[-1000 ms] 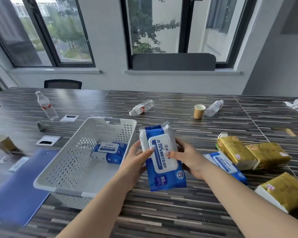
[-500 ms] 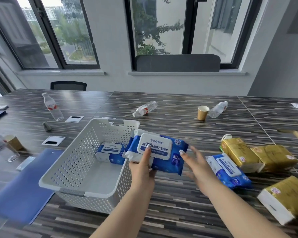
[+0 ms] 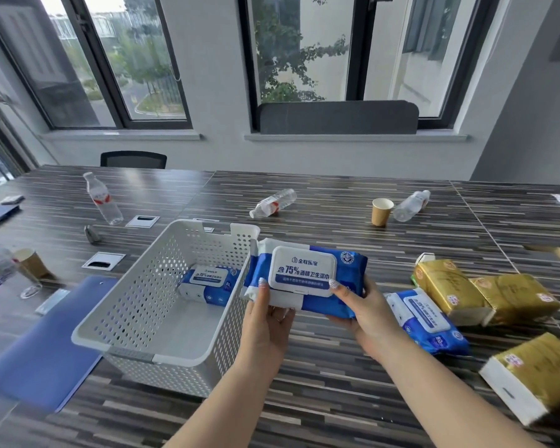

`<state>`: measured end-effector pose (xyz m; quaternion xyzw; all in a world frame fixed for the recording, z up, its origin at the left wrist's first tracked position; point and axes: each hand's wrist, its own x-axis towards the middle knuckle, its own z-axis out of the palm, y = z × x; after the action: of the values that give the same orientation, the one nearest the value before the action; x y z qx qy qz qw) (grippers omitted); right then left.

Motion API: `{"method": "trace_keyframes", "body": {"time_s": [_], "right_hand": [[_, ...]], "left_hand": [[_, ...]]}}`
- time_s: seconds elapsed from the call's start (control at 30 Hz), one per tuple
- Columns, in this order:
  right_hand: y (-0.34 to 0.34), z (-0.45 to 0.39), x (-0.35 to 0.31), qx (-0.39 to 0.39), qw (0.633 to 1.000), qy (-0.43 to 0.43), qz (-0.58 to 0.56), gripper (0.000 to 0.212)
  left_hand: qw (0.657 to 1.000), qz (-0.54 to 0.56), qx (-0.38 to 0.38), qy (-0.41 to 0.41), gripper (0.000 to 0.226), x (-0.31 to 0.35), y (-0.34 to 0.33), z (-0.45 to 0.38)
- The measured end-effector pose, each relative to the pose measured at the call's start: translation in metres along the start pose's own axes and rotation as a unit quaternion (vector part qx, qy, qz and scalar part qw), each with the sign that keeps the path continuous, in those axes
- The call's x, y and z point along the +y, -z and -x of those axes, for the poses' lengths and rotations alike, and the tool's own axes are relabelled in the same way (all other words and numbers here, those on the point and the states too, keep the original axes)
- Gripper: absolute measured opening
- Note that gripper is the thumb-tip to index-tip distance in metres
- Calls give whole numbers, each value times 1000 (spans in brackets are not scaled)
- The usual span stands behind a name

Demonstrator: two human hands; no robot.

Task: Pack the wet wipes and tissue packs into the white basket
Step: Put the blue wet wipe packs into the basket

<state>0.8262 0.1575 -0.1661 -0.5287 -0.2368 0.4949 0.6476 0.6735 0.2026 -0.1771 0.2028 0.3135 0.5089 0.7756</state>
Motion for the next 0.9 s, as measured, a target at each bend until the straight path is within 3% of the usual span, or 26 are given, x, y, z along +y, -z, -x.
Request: {"method": "trace_keyframes", "body": {"time_s": [0.13,0.3,0.37,0.47,0.57,0.67,0.9], "right_hand": [[6,-3,-10,-29,999,-6,-12,48],[17,-5,-17,-61,998,-14,11,61],[17,-5,-18,-69,997,-11,13,58],[17,-4,-17,-68,997,-3,19,48],[18,-3,-18,-48,999,0,-10,42],[17,-2,-21,-9,996,-24,-81,21],[20,-3,-21,88,991,-46,-92,22]], "left_hand": [[1000,-3,8,28,77,16,7,-1],[982,-190,0,-11,53,37,14,-5],[962,-273,-10,-27,34,42,11,-5],[941,-336,25,-44,31,43,8,-8],[928,-361,57,-72,31,40,7,-13],[928,-353,85,-87,31,35,5,-15],[930,-341,104,-94,33,28,-1,-10]]}}
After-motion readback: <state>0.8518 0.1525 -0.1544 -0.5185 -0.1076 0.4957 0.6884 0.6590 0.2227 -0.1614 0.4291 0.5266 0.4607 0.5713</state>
